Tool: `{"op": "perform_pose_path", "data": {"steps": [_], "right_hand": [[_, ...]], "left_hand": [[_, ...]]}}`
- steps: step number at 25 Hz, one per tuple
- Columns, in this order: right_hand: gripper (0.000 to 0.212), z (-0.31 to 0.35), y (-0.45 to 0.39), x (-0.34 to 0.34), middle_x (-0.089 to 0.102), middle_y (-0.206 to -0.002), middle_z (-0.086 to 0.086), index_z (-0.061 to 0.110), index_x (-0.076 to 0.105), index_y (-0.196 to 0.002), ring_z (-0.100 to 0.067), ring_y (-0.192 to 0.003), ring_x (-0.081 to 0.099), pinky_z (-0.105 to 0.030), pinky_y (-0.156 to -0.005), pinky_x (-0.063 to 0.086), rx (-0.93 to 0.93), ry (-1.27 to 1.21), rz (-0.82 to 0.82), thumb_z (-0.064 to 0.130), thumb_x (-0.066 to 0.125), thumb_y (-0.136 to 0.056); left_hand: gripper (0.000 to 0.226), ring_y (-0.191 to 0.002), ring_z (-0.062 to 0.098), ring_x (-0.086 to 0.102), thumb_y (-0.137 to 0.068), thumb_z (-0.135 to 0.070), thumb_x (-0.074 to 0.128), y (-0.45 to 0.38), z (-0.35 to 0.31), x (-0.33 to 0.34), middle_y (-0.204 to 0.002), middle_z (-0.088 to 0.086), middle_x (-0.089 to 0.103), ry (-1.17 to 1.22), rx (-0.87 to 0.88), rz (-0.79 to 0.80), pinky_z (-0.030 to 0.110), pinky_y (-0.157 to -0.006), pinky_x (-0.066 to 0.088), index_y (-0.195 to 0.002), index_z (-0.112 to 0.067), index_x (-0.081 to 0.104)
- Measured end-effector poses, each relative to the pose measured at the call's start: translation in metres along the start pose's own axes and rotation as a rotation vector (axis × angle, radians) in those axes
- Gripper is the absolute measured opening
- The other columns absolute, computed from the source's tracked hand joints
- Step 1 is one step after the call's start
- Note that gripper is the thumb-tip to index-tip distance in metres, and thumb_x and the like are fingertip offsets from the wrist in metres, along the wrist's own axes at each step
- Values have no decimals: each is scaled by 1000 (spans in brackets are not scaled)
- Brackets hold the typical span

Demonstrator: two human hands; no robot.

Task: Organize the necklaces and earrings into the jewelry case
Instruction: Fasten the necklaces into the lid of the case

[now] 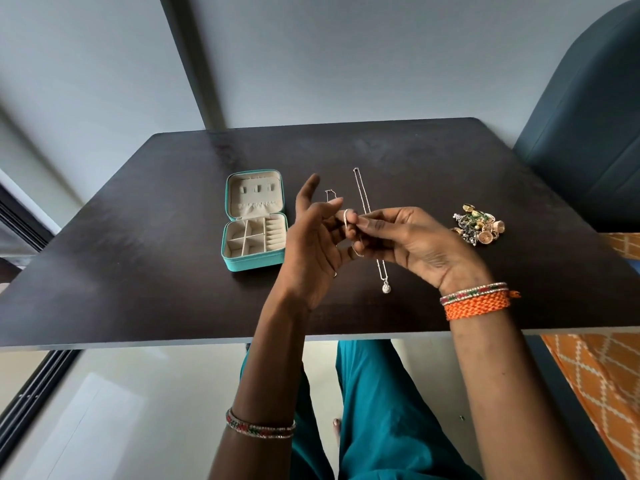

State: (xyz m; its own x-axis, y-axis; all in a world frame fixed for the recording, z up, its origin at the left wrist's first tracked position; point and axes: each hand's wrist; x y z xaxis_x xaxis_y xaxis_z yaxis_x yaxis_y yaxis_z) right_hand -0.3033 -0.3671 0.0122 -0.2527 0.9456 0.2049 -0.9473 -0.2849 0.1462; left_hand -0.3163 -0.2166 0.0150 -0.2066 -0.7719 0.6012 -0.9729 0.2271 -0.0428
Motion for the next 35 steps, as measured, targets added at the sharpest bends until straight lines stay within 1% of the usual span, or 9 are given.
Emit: {"op": "perform_pose_path", "data": {"steps": [3, 5, 9, 12, 17, 20, 26, 31, 35], "right_hand": [[23, -1, -10, 8, 67, -85, -15, -10, 63, -103, -15, -65, 64, -27, -73, 55, -74, 40, -77, 6, 61, -86], [8, 1, -16, 15, 67, -72, -6, -1, 67, -89, -11, -60, 63, -25, -70, 54, -160, 110, -146, 4, 62, -86], [16, 9, -36, 39, 66, -66, -6, 14, 68, -70, -10, -60, 58, -25, -62, 50, -383, 359, -293, 6, 67, -84], [18, 16, -57, 61, 65, -61, 7, 22, 68, -64, -2, -56, 58, -24, -60, 49, -532, 459, -407, 13, 68, -80], [11, 17, -82, 90, 65, -65, 12, 13, 71, -72, 3, -59, 59, -16, -60, 49, -615, 563, -431, 12, 67, -82], [10, 10, -96, 95, 63, -64, 13, 13, 70, -73, 6, -57, 57, -11, -59, 46, -607, 510, -451, 13, 68, -82], [10, -5, -114, 94, 61, -60, 8, 8, 70, -75, 0, -56, 54, -19, -60, 45, -526, 380, -412, 12, 68, -84], [9, -7, -122, 91, 62, -62, 7, 8, 71, -77, 2, -56, 55, -20, -60, 46, -521, 359, -407, 13, 68, -83], [8, -2, -129, 92, 69, -71, 4, 13, 72, -76, -3, -66, 62, -24, -66, 52, -556, 456, -395, 18, 69, -82]], "left_hand": [[31, -56, 11, 55, -91, 1, 49, -4, -2, -3, -74, 7, 57, -71, -35, -111, 22, -51, 52, -118, -12, 49], [14, -57, 11, 62, -90, 6, 51, -4, -2, -6, -71, 7, 63, -47, -47, -195, 21, -58, 57, -97, -5, 56], [14, -58, 9, 65, -88, 7, 59, -9, -7, -11, -59, -1, 65, -97, 156, -370, 23, -67, 59, -80, -5, 56], [17, -55, 11, 58, -85, 1, 65, -13, -18, -25, -61, 4, 59, -241, 282, -538, 26, -60, 57, -76, -9, 56], [18, -50, 12, 55, -80, -14, 75, -14, -30, -52, -66, 2, 64, -407, 272, -713, 22, -44, 44, -79, -16, 57], [14, -56, 12, 57, -79, -24, 75, -22, -36, -67, -67, -3, 67, -543, 223, -695, 28, -57, 44, -79, -24, 62], [14, -76, 18, 70, -83, -23, 70, -24, -37, -74, -73, 0, 72, -792, 200, -640, 42, -77, 58, -70, -27, 68], [14, -76, 18, 68, -87, -22, 64, -25, -37, -68, -73, 1, 70, -927, 163, -664, 31, -69, 53, -76, -16, 71], [20, -60, 6, 55, -91, -25, 61, -33, -49, -81, -71, 3, 67, -1017, 118, -510, 26, -61, 41, -80, -13, 72]]}}
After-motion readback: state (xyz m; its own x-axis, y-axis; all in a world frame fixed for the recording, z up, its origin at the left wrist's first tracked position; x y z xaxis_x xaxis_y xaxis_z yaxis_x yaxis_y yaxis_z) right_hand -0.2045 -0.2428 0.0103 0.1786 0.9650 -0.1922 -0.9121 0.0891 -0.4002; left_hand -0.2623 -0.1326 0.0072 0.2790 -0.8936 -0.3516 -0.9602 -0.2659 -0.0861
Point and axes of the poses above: each hand's wrist, its own y-axis away from the middle knuckle, its own x-axis out of the palm, z = x × y
